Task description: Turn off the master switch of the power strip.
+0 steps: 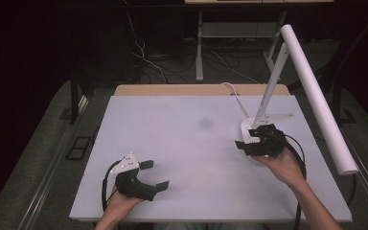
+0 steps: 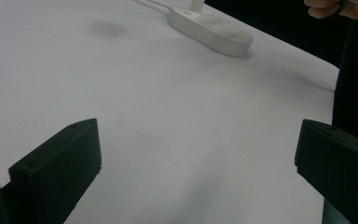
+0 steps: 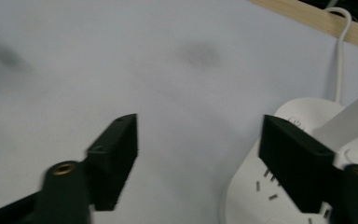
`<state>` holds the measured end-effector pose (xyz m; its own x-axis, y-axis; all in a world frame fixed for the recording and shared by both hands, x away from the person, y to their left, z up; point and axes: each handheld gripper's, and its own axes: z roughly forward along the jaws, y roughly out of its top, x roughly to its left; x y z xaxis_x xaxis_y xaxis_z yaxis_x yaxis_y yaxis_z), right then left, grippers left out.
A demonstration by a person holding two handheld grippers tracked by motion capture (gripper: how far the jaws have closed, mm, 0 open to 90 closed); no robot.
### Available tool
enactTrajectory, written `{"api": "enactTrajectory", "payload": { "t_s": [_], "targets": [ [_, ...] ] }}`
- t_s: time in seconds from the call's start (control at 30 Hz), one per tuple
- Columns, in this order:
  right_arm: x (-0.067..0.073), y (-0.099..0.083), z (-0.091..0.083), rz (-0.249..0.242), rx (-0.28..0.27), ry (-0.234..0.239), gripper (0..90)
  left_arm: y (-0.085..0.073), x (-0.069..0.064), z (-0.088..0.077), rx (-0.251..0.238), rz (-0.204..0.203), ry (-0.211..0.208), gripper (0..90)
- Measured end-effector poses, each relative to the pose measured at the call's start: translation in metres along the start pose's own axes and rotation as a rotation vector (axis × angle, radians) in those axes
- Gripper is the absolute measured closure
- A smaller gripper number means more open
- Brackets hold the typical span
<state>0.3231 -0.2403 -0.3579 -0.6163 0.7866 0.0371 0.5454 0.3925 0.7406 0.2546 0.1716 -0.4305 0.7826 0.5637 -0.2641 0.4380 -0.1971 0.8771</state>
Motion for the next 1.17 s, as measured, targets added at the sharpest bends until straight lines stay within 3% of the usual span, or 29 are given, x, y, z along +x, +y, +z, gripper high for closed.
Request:
{"api": "enactTrajectory", "payload": {
  "t_s": [0.07, 0.1, 0.17, 0.53, 1.17],
  "targets": [
    [0.001, -0.007, -0.004, -0.001, 0.000, 0.038, 10.8, 0.000, 0.000, 0.000, -0.002, -0.001, 0.000, 0.0],
    [0.001, -0.010, -0.006, 0.012, 0.003, 0.048, 10.1, 0.000, 0.000, 0.000, -0.002, -0.002, 0.001, 0.0],
    [0.002, -0.016, -0.009, 0.032, -0.004, 0.063, 0.0, 0.000, 0.000, 0.000, -0.003, -0.006, 0.001, 0.0],
    [0.000, -0.052, -0.024, 0.091, -0.044, 0.101, 0.0, 0.000, 0.000, 0.000, -0.002, -0.007, 0.002, 0.0],
    [0.011, -0.103, -0.034, 0.149, -0.120, 0.083, 0.0, 0.000, 0.000, 0.000, 0.002, -0.008, 0.001, 0.0]
  ]
}}
